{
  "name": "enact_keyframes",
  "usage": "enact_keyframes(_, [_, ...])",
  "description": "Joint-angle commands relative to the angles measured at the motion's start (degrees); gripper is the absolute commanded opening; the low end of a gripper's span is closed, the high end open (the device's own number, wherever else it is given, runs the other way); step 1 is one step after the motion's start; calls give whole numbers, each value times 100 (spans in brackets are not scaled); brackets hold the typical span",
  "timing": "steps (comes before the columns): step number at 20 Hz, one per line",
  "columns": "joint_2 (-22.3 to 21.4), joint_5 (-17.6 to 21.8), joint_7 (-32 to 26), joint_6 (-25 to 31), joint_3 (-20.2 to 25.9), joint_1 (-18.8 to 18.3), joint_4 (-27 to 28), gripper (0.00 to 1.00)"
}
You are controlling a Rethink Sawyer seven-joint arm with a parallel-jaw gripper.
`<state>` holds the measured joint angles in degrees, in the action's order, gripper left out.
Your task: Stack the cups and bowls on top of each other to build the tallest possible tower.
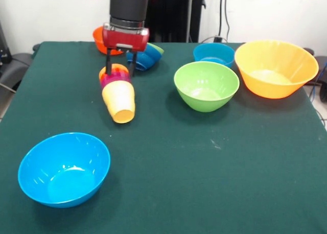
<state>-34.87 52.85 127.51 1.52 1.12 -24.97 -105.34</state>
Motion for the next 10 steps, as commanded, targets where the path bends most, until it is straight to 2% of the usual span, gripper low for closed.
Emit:
enact_keyframes(1, [1082,-110,518,-805,-404,316,1003,100])
enact_keyframes(3, [1333,-211,509,-1021,-528,394,1168,100])
enact_keyframes(6, [1697,-301,455,-1102,-397,273,1324,100])
enact_keyframes(7, [1825,-405,461,-1313,-505,339,1398,100])
enact_keyframes(10, [1818,-490,399,-1384,-522,337,1375,100])
